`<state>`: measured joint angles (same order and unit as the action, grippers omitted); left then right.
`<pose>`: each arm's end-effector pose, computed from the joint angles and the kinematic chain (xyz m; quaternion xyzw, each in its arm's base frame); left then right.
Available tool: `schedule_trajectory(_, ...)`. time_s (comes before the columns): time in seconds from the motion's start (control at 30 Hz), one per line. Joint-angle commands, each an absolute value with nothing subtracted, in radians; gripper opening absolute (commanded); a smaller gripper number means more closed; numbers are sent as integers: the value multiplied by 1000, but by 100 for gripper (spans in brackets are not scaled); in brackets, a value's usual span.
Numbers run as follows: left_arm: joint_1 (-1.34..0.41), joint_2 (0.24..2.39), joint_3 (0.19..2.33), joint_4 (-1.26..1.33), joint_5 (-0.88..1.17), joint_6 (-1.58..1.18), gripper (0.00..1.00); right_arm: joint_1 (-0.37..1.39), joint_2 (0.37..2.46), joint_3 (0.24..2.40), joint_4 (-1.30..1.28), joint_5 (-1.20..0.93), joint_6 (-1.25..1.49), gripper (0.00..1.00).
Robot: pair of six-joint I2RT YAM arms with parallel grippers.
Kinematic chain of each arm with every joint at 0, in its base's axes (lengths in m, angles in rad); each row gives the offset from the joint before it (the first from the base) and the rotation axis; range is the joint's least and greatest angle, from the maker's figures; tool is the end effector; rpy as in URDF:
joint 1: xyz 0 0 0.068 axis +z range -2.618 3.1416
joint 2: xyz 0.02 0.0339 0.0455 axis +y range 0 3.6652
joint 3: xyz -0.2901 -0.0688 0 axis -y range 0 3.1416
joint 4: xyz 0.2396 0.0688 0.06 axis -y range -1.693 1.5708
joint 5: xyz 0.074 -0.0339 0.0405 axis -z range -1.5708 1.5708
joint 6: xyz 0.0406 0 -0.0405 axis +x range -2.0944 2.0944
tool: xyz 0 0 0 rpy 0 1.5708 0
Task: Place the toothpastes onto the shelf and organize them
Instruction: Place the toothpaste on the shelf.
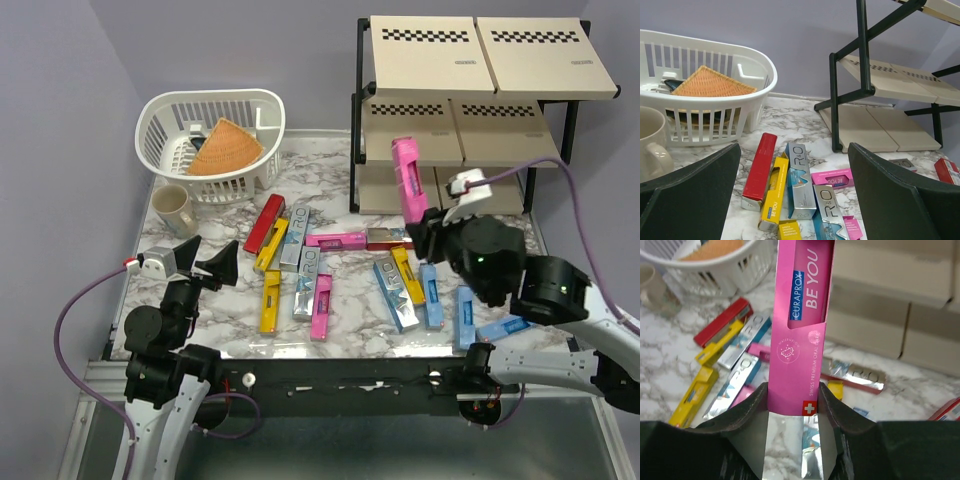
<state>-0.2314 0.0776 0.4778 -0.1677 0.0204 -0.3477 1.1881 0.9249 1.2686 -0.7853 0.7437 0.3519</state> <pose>0.0383 -0.0099 0.3110 -0.0281 0.6197 -0.2300 0.7499 0.0795 0.1239 0.4380 -0.1419 0.7982 0.1267 0.5716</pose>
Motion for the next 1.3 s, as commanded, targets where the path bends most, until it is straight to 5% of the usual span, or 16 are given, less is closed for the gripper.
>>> schedule_trajectory(0.0,-245,57,494,-189,43,-345,99,1054,910,1437,-663,776,54,35)
schedule_trajectory(0.43,-271,51,494,-190,37,-339,99,758,1099,1847,-416,736,-483,35)
schedule_trajectory(0.93,-288,63,494,-190,35,-336,99,279,1537,2288,-548,376,-486,34)
schedule_trajectory(1.27,-290,81,491,-186,43,-334,99,100,1594,2214,-592,195,-373,35)
